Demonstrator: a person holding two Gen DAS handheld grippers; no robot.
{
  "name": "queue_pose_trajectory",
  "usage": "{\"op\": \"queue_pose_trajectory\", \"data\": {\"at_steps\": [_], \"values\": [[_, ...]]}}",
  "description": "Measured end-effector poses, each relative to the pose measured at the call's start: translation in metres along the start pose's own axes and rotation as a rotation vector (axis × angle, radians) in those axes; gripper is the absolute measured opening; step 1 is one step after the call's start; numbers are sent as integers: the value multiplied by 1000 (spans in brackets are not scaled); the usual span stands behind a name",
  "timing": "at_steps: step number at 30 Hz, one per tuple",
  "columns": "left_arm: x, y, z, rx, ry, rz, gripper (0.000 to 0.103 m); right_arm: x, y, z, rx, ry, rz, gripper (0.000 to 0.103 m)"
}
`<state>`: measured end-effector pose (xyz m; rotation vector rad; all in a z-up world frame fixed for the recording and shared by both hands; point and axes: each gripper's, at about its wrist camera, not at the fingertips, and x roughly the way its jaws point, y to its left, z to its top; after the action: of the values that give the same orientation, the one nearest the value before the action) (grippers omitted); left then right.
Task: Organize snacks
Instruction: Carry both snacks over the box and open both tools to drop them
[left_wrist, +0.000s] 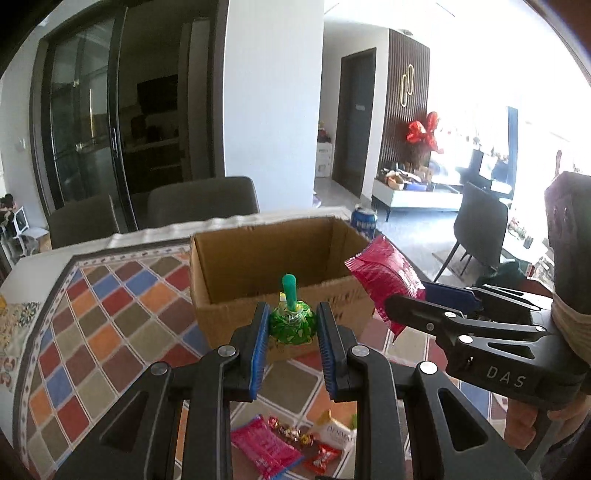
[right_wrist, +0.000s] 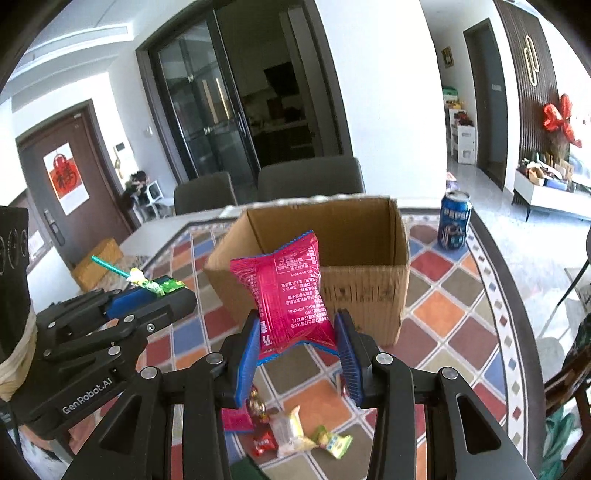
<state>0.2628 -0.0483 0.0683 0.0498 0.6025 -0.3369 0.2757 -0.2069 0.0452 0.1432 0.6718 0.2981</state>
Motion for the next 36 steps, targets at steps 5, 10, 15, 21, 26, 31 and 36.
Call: {"op": "queue_pose_trajectory", "data": {"at_steps": [5,10,15,21,26,31,36], "values": [[5,2,20,2,-20,13,26,-3,-1,19,0,-35,-4,41],[11,7,35,6,-33,29,26,0,-5,37,3,-55,-14,41],[23,13,46,-5,-30,39,26,9,-9,52,1,-59,-22,41],[41,18,55,-8,-12,57,26,22,-12,62,-4,-44,-30,41],[60,24,60,-11,14,65,26,38,-14,72,-16,-24,-42,41],[79,31,66,-19,43,64,26,54,-16,79,-29,-1,-51,41],[94,36,71,-26,67,65,26,66,-16,85,-32,12,-63,41]]}}
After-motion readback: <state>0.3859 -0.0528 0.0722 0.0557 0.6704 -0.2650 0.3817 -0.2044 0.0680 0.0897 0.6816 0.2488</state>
